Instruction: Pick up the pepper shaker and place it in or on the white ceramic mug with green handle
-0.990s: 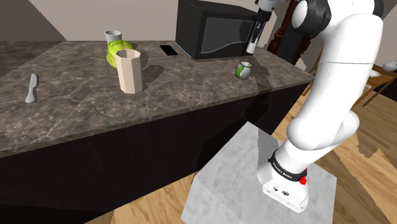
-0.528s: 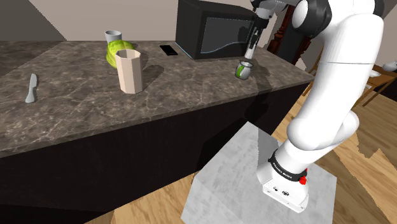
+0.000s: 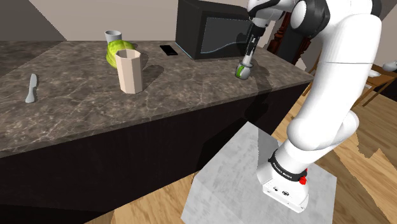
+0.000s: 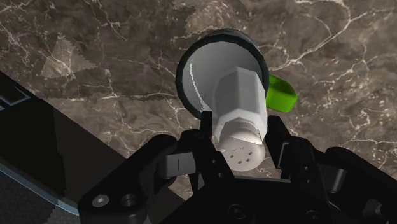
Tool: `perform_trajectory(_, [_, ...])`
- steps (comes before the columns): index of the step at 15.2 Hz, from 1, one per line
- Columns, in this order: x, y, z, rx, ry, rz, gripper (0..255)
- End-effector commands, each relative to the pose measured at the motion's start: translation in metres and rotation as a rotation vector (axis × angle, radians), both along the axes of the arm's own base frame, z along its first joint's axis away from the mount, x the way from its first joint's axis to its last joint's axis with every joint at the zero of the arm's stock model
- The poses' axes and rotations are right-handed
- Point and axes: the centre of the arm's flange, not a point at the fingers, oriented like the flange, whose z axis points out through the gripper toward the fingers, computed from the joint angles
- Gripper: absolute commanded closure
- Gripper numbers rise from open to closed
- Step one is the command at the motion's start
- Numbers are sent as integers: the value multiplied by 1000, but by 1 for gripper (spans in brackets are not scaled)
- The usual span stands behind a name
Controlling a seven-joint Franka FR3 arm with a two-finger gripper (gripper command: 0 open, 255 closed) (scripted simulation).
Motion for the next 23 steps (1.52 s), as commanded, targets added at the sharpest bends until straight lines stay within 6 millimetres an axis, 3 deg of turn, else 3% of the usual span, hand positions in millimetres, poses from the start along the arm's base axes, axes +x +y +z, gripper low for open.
perform_trajectory(1, [0, 1, -5, 0, 0, 0, 255])
perform_trajectory(7, [0, 1, -5, 0, 0, 0, 255])
perform_trajectory(8, [0, 1, -5, 0, 0, 0, 0])
perform_trajectory(13, [0, 1, -5, 0, 0, 0, 0])
perform_trajectory(17, [-2, 5, 45, 0, 0, 0, 0])
perform_trajectory(23, [-2, 5, 45, 0, 0, 0, 0])
